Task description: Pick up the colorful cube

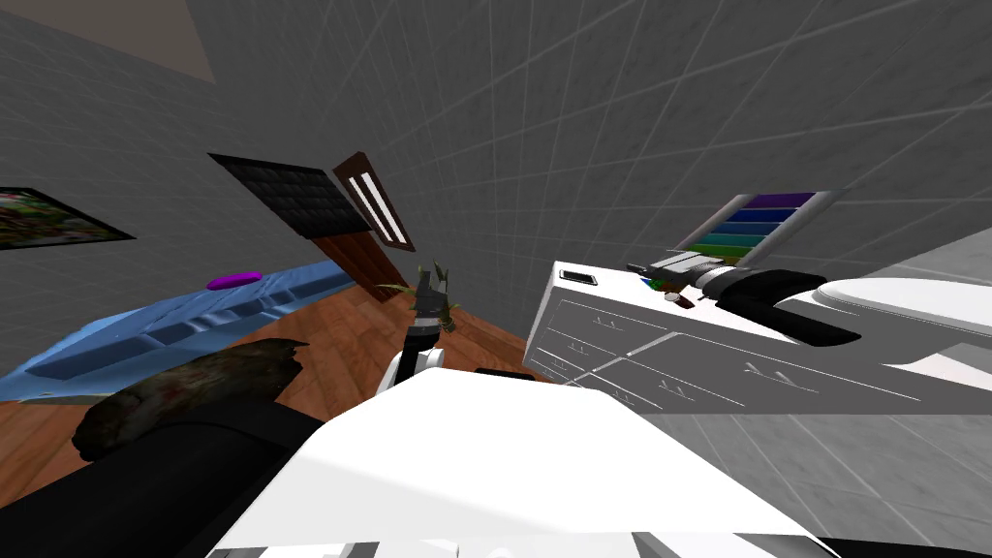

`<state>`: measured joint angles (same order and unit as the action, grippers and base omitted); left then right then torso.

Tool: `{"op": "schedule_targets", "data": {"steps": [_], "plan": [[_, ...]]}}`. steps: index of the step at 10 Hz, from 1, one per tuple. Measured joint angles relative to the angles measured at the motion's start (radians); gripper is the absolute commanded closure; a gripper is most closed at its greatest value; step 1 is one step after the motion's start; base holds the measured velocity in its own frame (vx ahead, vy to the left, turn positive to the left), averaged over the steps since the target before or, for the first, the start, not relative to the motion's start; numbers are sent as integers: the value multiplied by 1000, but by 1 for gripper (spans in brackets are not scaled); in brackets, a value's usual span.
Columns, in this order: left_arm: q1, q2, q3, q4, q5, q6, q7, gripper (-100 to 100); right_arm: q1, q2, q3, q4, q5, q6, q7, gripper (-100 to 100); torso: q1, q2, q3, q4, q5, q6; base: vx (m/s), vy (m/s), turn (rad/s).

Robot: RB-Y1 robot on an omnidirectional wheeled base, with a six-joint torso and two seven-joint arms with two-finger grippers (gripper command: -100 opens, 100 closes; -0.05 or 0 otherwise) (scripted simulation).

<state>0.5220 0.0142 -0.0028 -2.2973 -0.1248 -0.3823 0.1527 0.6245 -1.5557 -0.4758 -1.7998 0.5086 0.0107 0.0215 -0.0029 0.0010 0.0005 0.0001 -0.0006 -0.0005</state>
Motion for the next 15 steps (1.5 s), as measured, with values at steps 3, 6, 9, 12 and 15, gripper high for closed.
{"op": "schedule_targets", "data": {"steps": [3,6,9,12,15], "plan": [[0,0,0,0,0,0,0,0,-28,-62,12,36,23,-68,-29,-100,1,0,0,0,0,0,-42,-19,141],[0,0,0,0,0,0,0,0,-42,-135,13,75,40,-145,-64,-100,0,0,0,0,0,0,-35,-30,143],[0,0,0,0,0,0,0,0,-51,-214,21,111,54,-221,-106,-100,0,0,0,0,0,0,-40,-28,159],[0,0,0,0,0,0,0,0,-62,-287,34,142,66,-289,-141,-100,0,-1,0,0,-1,2,-29,-31,114],[0,0,0,0,0,0,0,0,-79,-362,66,179,65,-359,-176,-100,-1,-1,-1,0,0,1,-26,-34,121]]}}
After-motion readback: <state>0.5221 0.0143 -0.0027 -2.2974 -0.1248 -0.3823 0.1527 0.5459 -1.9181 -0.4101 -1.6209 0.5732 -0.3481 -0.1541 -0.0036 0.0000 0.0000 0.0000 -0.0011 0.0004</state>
